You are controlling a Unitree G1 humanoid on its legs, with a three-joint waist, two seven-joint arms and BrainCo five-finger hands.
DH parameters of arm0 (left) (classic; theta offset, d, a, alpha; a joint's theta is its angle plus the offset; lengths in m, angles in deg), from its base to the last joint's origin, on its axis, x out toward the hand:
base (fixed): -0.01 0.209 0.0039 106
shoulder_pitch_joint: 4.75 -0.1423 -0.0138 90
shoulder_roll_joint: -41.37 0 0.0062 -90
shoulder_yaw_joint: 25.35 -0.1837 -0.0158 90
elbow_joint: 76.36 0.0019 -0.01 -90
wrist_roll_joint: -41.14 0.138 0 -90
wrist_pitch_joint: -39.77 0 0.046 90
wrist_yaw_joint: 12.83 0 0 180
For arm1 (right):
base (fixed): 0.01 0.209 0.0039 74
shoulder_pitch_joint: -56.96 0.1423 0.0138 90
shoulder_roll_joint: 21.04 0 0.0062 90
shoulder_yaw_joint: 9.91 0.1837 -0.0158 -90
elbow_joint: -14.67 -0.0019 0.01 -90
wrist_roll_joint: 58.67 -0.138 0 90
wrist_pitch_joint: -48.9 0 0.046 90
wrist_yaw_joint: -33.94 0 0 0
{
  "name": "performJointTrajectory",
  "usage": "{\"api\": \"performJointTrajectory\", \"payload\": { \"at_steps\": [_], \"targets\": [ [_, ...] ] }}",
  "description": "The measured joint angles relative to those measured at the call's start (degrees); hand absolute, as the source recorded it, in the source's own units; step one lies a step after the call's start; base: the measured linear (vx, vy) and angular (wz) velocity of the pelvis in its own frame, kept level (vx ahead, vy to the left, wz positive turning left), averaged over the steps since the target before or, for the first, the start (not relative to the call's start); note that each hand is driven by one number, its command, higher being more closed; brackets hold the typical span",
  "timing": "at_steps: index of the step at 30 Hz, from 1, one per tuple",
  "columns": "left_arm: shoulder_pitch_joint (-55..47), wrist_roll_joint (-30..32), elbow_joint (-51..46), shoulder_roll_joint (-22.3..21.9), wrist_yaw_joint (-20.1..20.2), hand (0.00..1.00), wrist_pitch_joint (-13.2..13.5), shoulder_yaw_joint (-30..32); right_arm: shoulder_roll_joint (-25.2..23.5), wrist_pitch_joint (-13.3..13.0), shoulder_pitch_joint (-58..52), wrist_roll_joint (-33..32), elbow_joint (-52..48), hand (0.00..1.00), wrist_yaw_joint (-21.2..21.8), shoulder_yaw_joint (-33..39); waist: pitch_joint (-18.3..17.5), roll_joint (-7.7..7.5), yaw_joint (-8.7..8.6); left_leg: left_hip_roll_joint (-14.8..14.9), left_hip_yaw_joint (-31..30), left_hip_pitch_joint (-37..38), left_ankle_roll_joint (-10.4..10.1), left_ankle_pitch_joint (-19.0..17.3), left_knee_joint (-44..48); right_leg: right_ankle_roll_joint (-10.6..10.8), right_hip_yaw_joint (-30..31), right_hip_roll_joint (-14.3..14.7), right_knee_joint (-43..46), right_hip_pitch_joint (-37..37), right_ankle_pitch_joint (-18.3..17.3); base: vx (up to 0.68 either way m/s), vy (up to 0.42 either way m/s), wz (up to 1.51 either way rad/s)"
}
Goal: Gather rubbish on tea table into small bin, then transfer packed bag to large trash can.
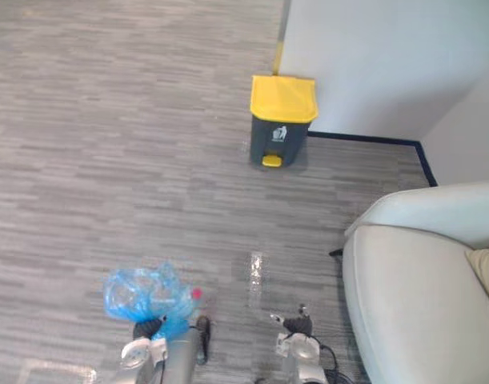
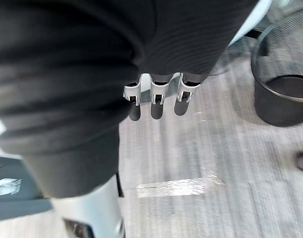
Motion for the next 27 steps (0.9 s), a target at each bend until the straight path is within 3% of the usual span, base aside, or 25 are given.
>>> {"api": "performJointTrajectory", "payload": {
  "at_steps": [2,3,4,5,6,8,10,11,12,13,14,16,18,19,20,21,23,24,27],
  "targets": [
    [-1.4,-0.1,-0.2,1.4,-0.1,1.00,-0.1,-1.7,0.0,0.0,-1.3,0.1,0.0,0.00,0.1,-0.7,-0.2,-0.50,-0.15,-1.0,3.1,6.7,1.4,-4.0,0.2,5.7,-0.1,-2.6,20.3,-6.4,3.1,0.45,0.293,-0.67],
    [-1.4,-0.1,-0.2,1.7,-0.1,1.00,-0.1,-2.2,0.1,0.0,-1.6,0.1,-0.1,0.00,0.1,-1.0,-0.1,-0.48,-0.43,-1.1,3.1,8.1,1.6,-5.1,0.2,6.1,-0.2,-2.7,25.2,-8.1,3.6,0.49,0.249,-0.28],
    [-1.3,-0.1,-0.3,1.8,-0.1,1.00,-0.1,-2.6,0.1,0.0,-2.1,0.1,0.0,0.00,0.1,-1.5,0.0,-0.31,-0.78,-1.4,3.1,10.6,2.6,-7.2,0.2,4.9,-1.6,-3.2,33.8,-12.4,2.9,0.41,0.126,0.03],
    [-1.2,-0.1,-0.3,1.6,-0.1,1.00,-0.1,-2.6,0.1,0.2,-2.9,0.2,0.0,0.00,0.2,-1.5,0.0,-0.21,-1.16,-1.4,3.1,13.2,2.3,-8.4,-0.2,3.5,-4.3,-3.4,38.3,-16.7,1.5,0.42,0.104,0.08],
    [-1.4,-0.1,-0.3,1.5,-0.1,1.00,-0.2,-2.6,0.0,0.3,-3.2,0.2,0.0,0.00,0.1,-1.5,0.0,-0.33,-1.46,-1.4,3.2,14.2,2.2,-8.5,-0.6,3.2,-5.3,-3.4,38.4,-18.2,0.9,0.44,0.048,0.18],
    [-1.5,-0.1,0.0,1.6,-0.1,1.00,-0.3,-2.5,0.0,0.3,-3.1,0.7,-0.1,0.00,0.1,-1.4,0.0,-0.76,-2.52,-1.6,3.1,18.6,1.8,-9.7,-3.5,2.0,-9.5,-3.3,33.3,-23.6,-0.4,0.43,0.008,0.15],
    [-1.2,-0.1,0.7,1.6,-0.1,1.00,-0.3,-2.0,0.5,0.4,-1.8,2.3,0.7,0.00,0.2,-1.4,0.1,-0.66,-3.32,-1.6,3.0,22.7,1.7,-9.7,-6.8,1.3,-12.4,-1.4,20.0,-26.2,0.4,0.58,-0.015,0.13],
    [-1.1,-0.1,1.3,2.1,-0.1,1.00,-0.2,-2.1,0.5,0.4,-1.0,2.4,1.9,0.00,0.2,-1.5,0.0,-0.85,-3.65,-2.1,2.4,25.1,1.7,-9.8,-8.6,0.2,-12.5,0.6,8.9,-26.1,4.3,0.56,-0.029,0.28],
    [-0.9,-0.1,2.0,2.9,0.0,1.00,-0.2,-2.1,0.5,0.5,-0.6,2.4,3.2,0.00,0.2,-1.5,-0.3,-1.58,-3.78,-3.0,0.7,26.3,1.2,-10.0,-9.4,-1.7,-11.9,2.0,0.1,-25.4,11.3,0.61,-0.080,0.48],
    [-0.6,-0.1,3.0,3.2,0.0,1.00,-0.2,-2.1,0.9,0.4,-0.4,2.4,4.3,0.00,0.3,-1.5,-0.6,-1.60,-4.05,-3.0,-2.3,27.7,0.6,-10.4,-9.5,-6.0,-10.5,3.0,-1.5,-24.4,17.5,0.61,-0.085,0.38],
    [-0.1,-0.1,3.8,2.9,-0.1,1.00,-0.2,-1.9,1.7,0.6,1.1,2.4,5.2,0.00,0.5,-1.5,-1.1,0.63,-3.51,-1.0,-5.5,27.5,-0.5,-9.8,-8.7,-6.3,-11.8,4.1,-1.3,-23.8,16.4,0.72,-0.135,0.48],
    [1.2,0.0,4.0,2.3,-0.1,1.00,-0.1,-1.6,1.8,0.5,2.3,2.4,5.0,0.00,0.6,-0.9,-0.7,1.86,-3.81,-0.1,-9.6,25.6,-1.5,-7.9,-2.5,-6.7,-14.3,4.7,-1.2,-21.7,12.9,0.62,-0.140,0.47],
    [1.4,0.0,3.9,1.2,0.0,1.00,-0.1,1.0,1.4,0.6,1.4,2.3,4.8,0.00,0.9,-2.8,-0.2,2.27,-3.63,2.2,-9.6,18.5,-3.2,1.9,19.2,-7.0,-15.6,6.3,-4.5,-12.9,9.6,0.55,-0.118,0.37],
    [0.9,0.0,3.7,1.1,0.1,1.00,-0.1,1.3,0.9,0.5,1.4,2.3,4.6,0.00,1.0,-3.7,-0.2,2.41,-3.22,3.3,-9.0,16.6,-3.3,1.7,24.6,-7.2,-15.5,6.8,-5.7,-10.9,9.3,0.50,-0.008,0.03],
    [0.8,0.0,2.6,0.6,0.4,1.00,-0.2,1.5,0.0,0.5,1.3,2.2,4.6,0.00,1.0,-3.7,0.0,2.07,-2.85,5.5,-6.8,11.1,-2.4,-1.4,33.7,-7.7,-15.3,7.3,-8.0,-6.7,8.4,0.54,0.018,-0.03],
    [0.7,0.0,1.9,0.3,1.0,1.00,-0.2,1.4,-0.1,0.4,1.5,2.1,4.6,0.00,1.2,-3.9,0.0,1.46,-2.49,6.1,-5.5,6.4,-2.3,-3.2,35.9,-7.8,-15.1,7.1,-9.7,-4.4,8.4,0.44,0.010,-0.05],
    [0.7,0.0,0.5,0.3,1.2,1.00,-0.2,1.1,-0.1,0.4,2.6,1.5,4.4,0.00,1.0,-3.5,0.5,0.48,-1.86,6.3,-3.4,0.6,-1.1,-5.8,31.1,-7.5,-14.6,5.9,-11.9,-1.5,8.2,0.35,0.056,-0.23],
    [0.8,0.0,-0.1,0.3,1.2,1.00,-0.2,1.1,-0.1,0.3,2.6,1.2,4.0,0.00,0.8,-3.2,0.9,-0.02,-1.52,5.9,-2.6,-1.7,-1.1,-6.2,25.7,-5.7,-14.4,4.7,-12.8,0.2,7.1,0.39,0.098,-0.27],
    [1.0,0.0,-0.5,-0.3,1.2,1.00,-0.2,1.2,-0.2,0.5,1.8,1.1,4.0,0.00,0.3,-1.9,1.6,0.98,-1.27,5.0,-3.8,-3.1,-0.9,-4.8,11.0,-2.1,-14.3,3.1,-12.7,3.9,3.9,0.39,0.222,0.00]
  ]
}}
